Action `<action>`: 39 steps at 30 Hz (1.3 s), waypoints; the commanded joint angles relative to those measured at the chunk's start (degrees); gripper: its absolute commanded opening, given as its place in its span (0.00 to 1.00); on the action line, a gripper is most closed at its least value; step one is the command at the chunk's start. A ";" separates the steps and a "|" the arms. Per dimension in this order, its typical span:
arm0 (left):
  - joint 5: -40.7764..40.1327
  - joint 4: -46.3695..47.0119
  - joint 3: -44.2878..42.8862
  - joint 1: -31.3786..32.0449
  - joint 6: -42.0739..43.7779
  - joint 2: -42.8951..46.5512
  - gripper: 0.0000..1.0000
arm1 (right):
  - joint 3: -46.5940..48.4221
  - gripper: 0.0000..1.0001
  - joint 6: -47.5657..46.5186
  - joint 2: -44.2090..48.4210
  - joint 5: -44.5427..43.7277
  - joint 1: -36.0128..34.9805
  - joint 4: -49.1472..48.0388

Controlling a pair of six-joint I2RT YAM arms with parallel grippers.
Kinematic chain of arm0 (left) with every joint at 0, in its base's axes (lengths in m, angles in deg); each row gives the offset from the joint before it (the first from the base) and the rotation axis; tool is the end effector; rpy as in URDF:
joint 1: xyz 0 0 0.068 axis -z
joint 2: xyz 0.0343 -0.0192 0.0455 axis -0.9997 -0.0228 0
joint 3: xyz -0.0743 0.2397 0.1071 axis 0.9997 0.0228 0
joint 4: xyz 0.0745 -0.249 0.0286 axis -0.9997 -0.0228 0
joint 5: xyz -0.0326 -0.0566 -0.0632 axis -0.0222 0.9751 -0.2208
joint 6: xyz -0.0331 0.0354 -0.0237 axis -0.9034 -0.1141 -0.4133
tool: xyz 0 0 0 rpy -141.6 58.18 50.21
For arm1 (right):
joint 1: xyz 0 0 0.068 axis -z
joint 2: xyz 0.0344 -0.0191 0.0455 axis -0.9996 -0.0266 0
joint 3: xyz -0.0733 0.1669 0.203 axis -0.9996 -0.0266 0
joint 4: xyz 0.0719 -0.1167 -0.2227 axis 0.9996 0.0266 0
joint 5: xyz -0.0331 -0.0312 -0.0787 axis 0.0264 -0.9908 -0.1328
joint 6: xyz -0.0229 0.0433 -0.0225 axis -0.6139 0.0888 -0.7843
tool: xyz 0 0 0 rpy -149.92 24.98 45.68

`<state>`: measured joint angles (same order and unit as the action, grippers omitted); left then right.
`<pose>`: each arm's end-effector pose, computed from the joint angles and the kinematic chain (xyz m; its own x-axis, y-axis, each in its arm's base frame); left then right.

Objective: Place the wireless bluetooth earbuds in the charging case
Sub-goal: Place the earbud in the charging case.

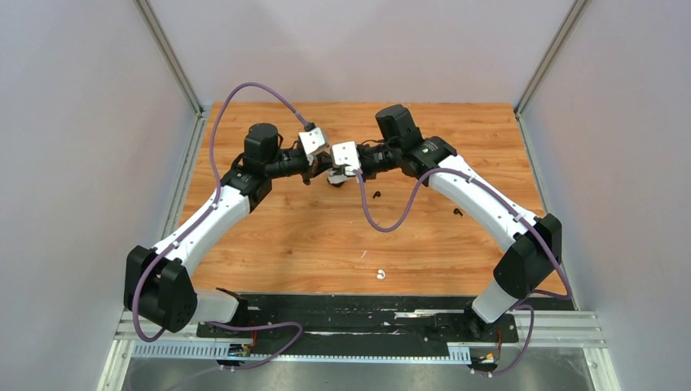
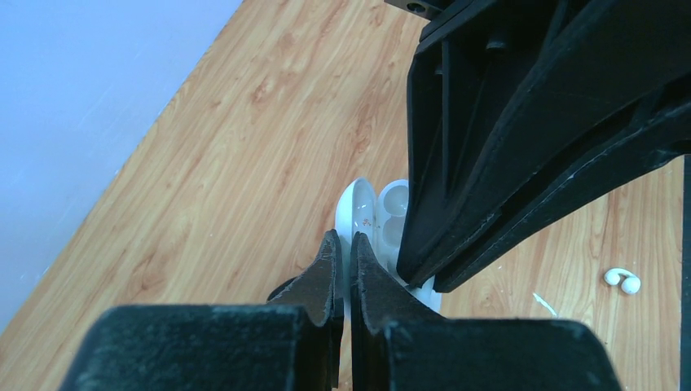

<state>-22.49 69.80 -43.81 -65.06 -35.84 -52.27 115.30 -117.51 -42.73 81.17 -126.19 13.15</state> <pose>0.2703 -0.1446 0.3339 0.0534 0.2396 -0.9694 0.9236 0.3573 0.1391 0.2700 0.2396 0.3618 0.5434 -0.3915 -0.7426 -0.8389 -0.2217 -0.4970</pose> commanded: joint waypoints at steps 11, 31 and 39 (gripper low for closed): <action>1.71 4.00 -1.37 0.25 -2.15 2.00 0.00 | 1.85 0.00 -2.67 -1.09 -0.77 -0.23 2.76; 2.06 8.22 1.07 1.15 -2.45 4.14 0.00 | 6.57 0.15 1.76 -6.09 -2.80 -0.52 7.51; 1.29 8.24 0.91 1.41 -1.26 3.88 0.00 | 6.45 0.21 3.63 -5.73 -2.78 -0.52 6.90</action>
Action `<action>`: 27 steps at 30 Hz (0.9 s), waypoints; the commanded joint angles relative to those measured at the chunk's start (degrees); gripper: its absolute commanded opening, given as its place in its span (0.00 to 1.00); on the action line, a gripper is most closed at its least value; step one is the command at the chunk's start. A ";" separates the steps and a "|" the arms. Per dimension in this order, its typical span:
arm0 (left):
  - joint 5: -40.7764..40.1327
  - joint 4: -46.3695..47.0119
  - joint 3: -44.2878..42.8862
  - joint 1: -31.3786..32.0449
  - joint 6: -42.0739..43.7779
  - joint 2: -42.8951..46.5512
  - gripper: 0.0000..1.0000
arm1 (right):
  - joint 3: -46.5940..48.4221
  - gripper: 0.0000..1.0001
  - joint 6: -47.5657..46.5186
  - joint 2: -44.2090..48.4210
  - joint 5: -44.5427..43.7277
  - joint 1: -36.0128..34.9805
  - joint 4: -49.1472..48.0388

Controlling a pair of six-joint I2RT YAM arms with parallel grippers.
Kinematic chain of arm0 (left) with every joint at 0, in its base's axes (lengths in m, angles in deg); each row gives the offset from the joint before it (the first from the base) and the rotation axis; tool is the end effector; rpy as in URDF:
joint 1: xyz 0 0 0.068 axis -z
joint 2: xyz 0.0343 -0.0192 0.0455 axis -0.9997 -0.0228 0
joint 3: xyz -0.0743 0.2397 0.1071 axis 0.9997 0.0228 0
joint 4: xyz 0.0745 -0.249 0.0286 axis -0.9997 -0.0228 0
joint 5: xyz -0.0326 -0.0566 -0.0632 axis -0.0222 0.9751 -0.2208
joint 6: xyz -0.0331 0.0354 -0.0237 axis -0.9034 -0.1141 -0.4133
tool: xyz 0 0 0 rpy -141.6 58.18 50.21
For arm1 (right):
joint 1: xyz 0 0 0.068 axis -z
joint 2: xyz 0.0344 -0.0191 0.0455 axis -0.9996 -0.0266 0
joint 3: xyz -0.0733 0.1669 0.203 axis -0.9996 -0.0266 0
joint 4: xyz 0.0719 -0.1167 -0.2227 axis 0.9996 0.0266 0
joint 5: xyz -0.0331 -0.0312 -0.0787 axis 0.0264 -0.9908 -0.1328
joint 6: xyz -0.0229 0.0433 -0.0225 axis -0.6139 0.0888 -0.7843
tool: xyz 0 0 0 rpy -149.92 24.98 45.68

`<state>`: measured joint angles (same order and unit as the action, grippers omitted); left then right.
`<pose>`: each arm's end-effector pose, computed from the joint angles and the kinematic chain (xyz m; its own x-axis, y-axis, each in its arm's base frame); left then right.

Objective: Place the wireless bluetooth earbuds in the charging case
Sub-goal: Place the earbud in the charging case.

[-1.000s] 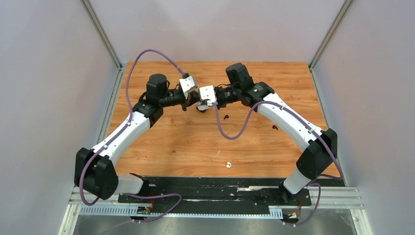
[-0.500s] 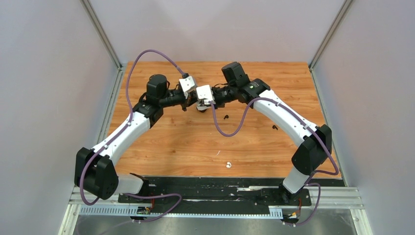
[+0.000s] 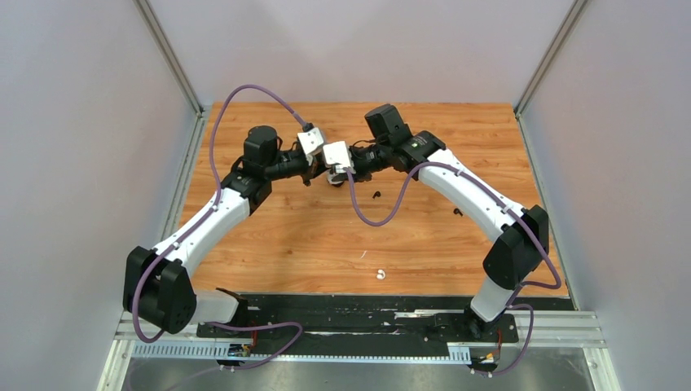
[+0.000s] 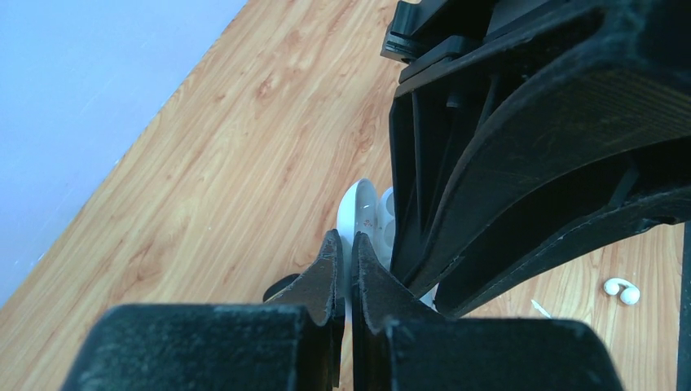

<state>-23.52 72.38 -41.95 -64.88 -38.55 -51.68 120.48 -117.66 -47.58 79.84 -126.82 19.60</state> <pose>0.2683 -0.1442 0.3297 0.0288 0.2179 -0.9755 0.9174 0.3818 0.1123 0.2798 0.2516 0.3528 0.4872 -0.4522 -0.7470 -0.8733 -0.2529 -0.4165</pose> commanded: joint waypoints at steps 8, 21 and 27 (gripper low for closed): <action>2.33 4.42 -0.81 1.24 2.67 3.38 0.00 | -0.08 0.24 6.16 1.88 -2.77 0.16 -3.78; 1.98 4.04 -0.83 1.39 3.65 3.15 0.00 | -8.60 0.31 13.21 8.50 -5.85 0.38 -16.00; 2.15 4.20 -1.20 1.45 3.74 2.87 0.00 | -9.48 0.32 14.14 7.93 -5.30 0.47 -16.85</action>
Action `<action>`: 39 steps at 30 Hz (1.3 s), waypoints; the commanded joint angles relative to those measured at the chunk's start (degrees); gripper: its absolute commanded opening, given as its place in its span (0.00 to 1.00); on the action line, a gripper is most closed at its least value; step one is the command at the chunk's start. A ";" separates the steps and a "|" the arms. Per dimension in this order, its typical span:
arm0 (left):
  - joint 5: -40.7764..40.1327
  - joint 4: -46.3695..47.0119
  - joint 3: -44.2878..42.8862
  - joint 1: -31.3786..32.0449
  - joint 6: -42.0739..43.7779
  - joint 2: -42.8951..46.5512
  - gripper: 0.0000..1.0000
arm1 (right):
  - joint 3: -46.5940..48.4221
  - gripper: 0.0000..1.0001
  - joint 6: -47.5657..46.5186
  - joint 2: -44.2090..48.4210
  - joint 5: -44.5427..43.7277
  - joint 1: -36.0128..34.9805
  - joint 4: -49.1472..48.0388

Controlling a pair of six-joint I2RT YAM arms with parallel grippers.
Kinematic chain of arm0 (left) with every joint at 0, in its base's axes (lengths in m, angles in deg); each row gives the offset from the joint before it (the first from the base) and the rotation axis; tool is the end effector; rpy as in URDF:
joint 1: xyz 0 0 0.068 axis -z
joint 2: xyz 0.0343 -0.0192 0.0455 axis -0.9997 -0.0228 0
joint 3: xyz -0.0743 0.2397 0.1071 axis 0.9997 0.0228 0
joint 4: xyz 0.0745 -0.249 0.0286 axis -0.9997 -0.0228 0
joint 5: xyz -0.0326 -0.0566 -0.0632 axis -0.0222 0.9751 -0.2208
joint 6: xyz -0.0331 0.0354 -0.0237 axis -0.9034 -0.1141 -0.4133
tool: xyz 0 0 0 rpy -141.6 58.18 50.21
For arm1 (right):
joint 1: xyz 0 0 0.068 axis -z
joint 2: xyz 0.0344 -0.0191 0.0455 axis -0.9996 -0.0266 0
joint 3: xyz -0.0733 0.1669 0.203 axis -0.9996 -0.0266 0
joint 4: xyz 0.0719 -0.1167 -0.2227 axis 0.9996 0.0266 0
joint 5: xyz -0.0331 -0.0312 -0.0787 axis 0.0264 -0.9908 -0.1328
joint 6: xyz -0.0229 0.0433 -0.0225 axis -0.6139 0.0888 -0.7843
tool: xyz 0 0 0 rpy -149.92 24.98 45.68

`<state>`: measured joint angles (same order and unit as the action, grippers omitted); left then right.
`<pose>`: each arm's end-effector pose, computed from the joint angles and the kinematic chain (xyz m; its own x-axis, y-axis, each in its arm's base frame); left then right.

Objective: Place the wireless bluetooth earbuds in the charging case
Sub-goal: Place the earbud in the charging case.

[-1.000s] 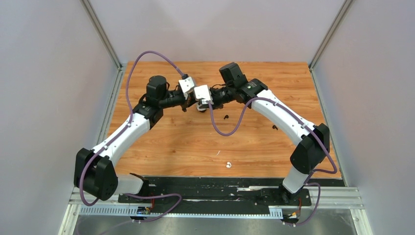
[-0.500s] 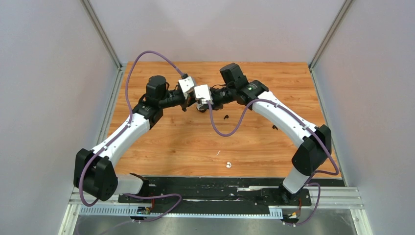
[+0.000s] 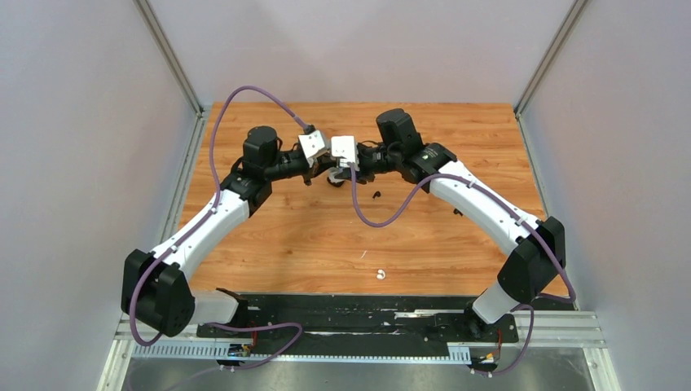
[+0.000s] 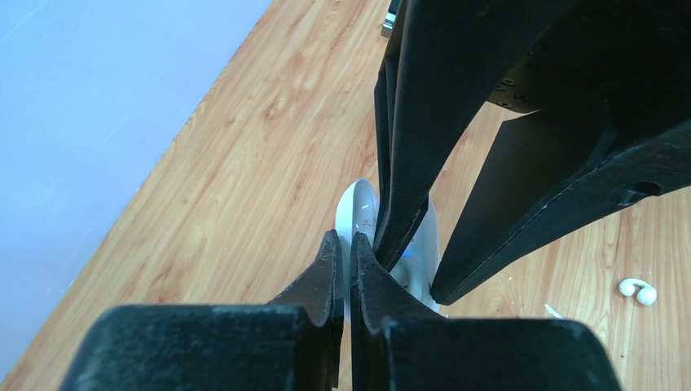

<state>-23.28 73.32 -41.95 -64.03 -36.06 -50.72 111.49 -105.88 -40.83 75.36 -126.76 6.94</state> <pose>0.2630 -0.1469 0.3361 0.1018 0.2186 -0.9705 0.9172 0.3571 0.1767 0.2685 0.2395 0.3586 0.4088 -0.4567 -0.7901 -0.9023 -0.0724 -0.4250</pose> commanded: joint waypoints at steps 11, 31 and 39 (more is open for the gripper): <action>1.72 2.29 -0.85 0.91 3.10 2.44 0.00 | -0.02 0.32 6.49 2.19 -2.39 0.93 -6.40; 0.12 2.12 -1.56 1.15 4.93 1.15 0.00 | -2.43 0.54 17.59 6.00 -4.14 2.68 -9.38; -0.11 1.50 -1.43 1.47 7.03 1.87 0.00 | -2.26 0.75 21.96 4.25 -3.40 3.93 -9.24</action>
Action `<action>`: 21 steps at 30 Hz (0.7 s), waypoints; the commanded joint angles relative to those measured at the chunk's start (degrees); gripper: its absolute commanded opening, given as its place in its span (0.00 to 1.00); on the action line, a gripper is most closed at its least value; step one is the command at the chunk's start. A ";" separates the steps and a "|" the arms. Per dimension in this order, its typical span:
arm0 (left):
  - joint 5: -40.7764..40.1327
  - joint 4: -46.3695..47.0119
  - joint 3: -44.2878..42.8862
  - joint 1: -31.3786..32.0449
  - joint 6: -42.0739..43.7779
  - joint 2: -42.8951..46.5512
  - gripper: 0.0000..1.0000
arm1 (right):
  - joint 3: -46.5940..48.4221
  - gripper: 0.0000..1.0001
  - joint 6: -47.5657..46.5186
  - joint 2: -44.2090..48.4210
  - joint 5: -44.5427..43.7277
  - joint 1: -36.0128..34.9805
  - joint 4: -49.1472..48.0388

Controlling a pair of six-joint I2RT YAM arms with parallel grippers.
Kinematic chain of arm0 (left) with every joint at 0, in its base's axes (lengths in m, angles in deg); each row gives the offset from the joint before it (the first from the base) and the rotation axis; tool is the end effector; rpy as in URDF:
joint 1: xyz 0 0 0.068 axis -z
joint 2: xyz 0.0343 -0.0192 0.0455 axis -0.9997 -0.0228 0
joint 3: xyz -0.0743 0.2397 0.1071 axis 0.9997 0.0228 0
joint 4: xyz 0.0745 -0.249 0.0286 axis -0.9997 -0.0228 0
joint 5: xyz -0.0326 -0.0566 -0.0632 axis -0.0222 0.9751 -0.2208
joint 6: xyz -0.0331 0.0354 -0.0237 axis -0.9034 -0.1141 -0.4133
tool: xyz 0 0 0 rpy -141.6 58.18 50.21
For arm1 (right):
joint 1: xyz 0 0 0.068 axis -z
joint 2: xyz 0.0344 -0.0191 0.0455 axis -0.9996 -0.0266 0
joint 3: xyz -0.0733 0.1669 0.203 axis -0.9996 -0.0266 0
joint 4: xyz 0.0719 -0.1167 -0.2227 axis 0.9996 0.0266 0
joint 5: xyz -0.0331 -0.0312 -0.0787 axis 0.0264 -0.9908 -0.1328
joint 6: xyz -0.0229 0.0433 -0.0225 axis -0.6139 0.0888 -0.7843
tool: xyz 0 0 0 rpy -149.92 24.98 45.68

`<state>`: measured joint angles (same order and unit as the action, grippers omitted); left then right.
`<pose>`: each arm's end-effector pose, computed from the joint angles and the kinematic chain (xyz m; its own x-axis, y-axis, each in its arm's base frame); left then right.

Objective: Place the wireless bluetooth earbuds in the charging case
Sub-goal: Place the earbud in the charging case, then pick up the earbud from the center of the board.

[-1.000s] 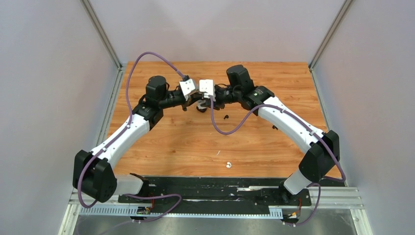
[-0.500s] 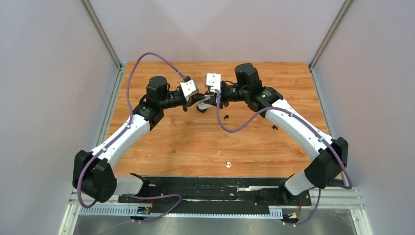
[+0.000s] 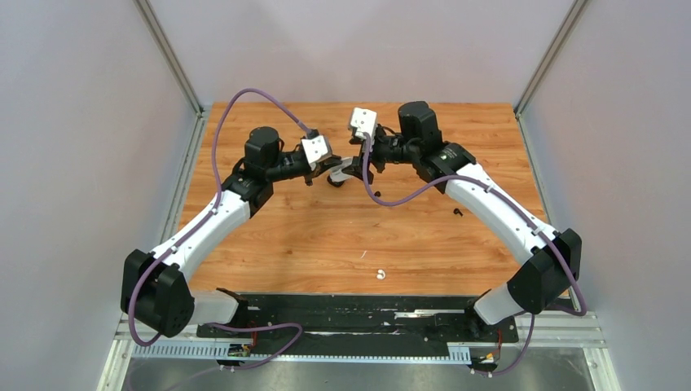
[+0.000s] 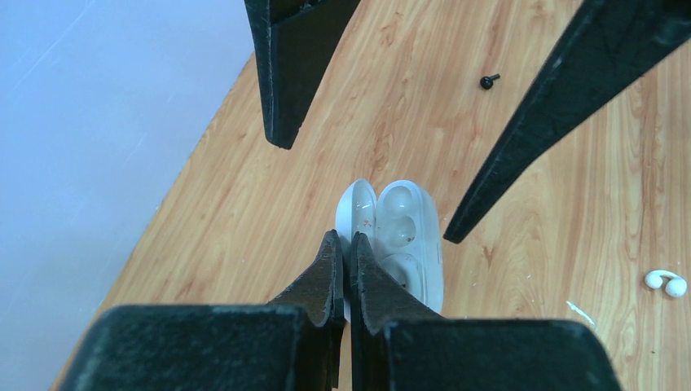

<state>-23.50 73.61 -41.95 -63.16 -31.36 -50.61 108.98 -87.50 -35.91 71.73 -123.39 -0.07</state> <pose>0.2606 -0.1507 0.3371 0.1858 0.2430 -0.9521 0.9079 0.3281 0.2609 0.2708 0.2132 0.3826 0.1882 -0.4076 -0.8935 -0.9359 0.2015 -0.2891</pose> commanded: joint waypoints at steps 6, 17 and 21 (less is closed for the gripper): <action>0.00 1.19 -1.07 1.10 3.06 2.30 0.00 | -0.21 0.77 3.51 -1.78 2.37 0.55 -2.08; -0.20 1.30 -0.09 1.90 4.23 3.55 0.00 | 1.44 0.78 4.70 -4.04 2.46 0.55 -2.13; -0.11 1.10 0.21 2.16 5.55 3.77 0.00 | 2.22 0.78 6.17 -4.94 1.47 0.63 -2.87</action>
<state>-24.18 73.54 -41.95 -61.71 -28.08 -49.19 108.78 -83.74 -39.76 73.74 -122.89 -0.36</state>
